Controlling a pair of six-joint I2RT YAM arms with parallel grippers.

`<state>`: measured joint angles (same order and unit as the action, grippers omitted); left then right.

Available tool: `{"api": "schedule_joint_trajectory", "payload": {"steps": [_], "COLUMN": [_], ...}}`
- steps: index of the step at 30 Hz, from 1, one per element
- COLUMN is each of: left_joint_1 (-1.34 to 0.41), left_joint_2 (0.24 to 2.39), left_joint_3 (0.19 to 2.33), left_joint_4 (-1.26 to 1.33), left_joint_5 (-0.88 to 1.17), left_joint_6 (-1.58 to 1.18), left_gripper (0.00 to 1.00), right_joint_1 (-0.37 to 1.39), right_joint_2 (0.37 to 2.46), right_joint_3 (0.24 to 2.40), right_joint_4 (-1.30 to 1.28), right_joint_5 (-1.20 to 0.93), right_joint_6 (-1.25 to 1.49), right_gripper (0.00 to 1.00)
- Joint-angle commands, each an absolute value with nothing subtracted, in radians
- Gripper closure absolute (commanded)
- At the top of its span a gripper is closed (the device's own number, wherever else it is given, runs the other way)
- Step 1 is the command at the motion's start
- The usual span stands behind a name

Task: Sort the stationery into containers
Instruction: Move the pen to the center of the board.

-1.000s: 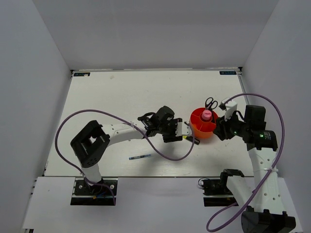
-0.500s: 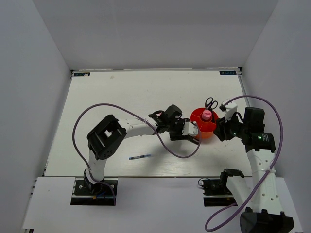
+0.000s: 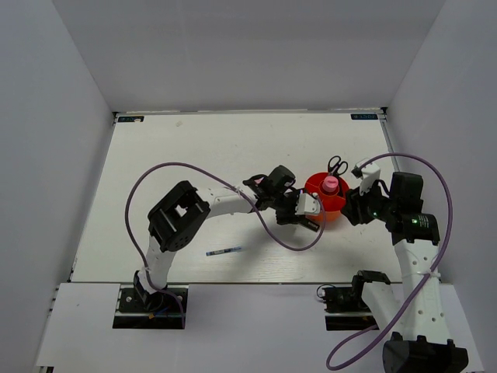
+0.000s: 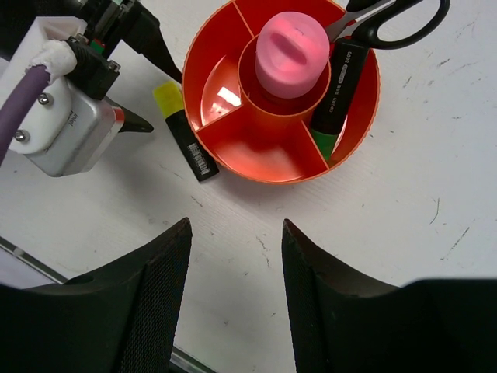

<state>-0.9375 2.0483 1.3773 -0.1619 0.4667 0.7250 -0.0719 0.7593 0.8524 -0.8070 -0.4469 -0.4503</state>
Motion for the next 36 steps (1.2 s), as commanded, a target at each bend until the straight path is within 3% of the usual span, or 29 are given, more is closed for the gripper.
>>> {"api": "schedule_joint_trajectory", "payload": {"steps": [1, 10, 26, 36], "left_joint_1": [-0.928, -0.917, -0.917, -0.93], "left_joint_2": [2.054, 2.095, 2.115, 2.013], "left_joint_3": [1.419, 1.459, 1.421, 1.227], "left_joint_4": [-0.17, -0.172, -0.158, -0.1], "left_joint_5": [0.528, 0.541, 0.54, 0.502], "left_joint_6": [0.724, 0.718, 0.673, 0.631], "left_gripper": [0.33, 0.33, 0.54, 0.63], "right_joint_1": [-0.078, -0.08, -0.089, -0.086], "right_joint_2": [0.759, 0.769, 0.769, 0.755], "right_joint_3": [0.839, 0.825, 0.836, 0.842], "right_joint_4": [-0.772, -0.761, -0.767, -0.767], "right_joint_5": [-0.46, -0.457, -0.463, -0.472], "right_joint_6": [-0.434, -0.434, -0.431, -0.426], "right_gripper": [0.46, 0.46, 0.46, 0.46]}}
